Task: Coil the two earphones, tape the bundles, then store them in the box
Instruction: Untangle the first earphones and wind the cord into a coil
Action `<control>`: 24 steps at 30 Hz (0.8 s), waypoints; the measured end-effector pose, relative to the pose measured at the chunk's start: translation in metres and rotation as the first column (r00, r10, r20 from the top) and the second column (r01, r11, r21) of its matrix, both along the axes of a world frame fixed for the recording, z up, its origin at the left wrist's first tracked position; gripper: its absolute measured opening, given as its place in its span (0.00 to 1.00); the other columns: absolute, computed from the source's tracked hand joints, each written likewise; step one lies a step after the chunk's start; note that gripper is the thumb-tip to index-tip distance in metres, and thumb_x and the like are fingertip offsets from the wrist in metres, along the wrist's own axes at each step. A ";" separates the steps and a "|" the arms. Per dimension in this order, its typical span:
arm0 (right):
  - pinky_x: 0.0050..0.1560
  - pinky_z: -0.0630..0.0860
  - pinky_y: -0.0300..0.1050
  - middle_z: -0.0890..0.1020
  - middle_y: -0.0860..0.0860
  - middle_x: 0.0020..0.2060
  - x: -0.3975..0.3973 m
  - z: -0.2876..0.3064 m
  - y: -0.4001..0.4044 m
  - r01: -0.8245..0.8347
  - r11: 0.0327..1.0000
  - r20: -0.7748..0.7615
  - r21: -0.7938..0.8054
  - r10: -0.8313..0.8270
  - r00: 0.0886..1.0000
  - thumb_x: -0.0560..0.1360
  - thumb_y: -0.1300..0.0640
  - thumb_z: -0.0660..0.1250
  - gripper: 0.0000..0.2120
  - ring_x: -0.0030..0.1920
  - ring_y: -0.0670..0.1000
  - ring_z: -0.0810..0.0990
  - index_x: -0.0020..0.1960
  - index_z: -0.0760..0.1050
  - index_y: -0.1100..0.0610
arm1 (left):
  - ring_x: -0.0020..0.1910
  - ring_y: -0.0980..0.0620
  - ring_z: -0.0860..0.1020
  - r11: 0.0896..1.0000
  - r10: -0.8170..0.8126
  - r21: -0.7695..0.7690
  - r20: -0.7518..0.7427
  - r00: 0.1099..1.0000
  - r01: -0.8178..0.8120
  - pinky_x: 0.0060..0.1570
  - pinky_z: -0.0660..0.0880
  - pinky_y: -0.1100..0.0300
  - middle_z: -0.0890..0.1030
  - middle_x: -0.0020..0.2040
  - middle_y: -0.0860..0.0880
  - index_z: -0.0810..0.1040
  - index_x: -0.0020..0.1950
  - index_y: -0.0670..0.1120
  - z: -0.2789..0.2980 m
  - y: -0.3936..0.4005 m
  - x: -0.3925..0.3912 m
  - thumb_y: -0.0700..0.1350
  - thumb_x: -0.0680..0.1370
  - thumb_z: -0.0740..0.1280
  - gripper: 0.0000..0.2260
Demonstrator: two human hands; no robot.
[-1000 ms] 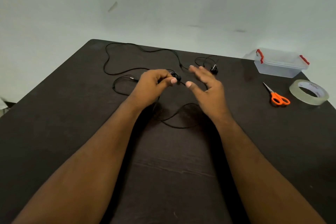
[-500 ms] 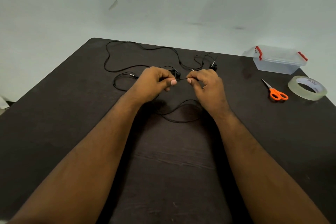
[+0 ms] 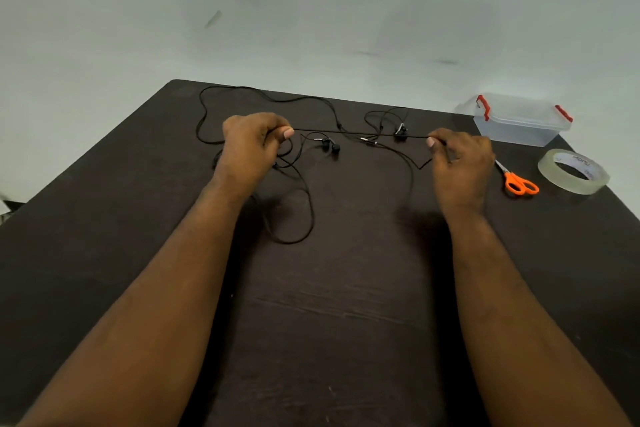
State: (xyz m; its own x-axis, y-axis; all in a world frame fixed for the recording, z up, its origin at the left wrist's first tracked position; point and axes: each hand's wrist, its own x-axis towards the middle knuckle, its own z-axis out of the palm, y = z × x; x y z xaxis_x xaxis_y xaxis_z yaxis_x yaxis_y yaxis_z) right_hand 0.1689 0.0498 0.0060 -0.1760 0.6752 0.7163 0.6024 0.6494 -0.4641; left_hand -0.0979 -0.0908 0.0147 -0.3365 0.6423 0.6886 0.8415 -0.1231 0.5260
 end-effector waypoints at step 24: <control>0.38 0.78 0.39 0.85 0.51 0.35 -0.037 0.069 -0.105 -0.668 0.625 -0.464 -0.404 0.489 0.738 0.73 0.65 0.71 0.04 0.33 0.46 0.79 0.44 0.84 0.59 | 0.22 0.62 0.69 0.925 -0.292 -0.186 0.215 0.932 0.332 0.26 0.63 0.73 0.75 0.25 0.55 0.85 0.45 0.43 0.073 -0.044 0.070 0.47 0.77 0.70 0.08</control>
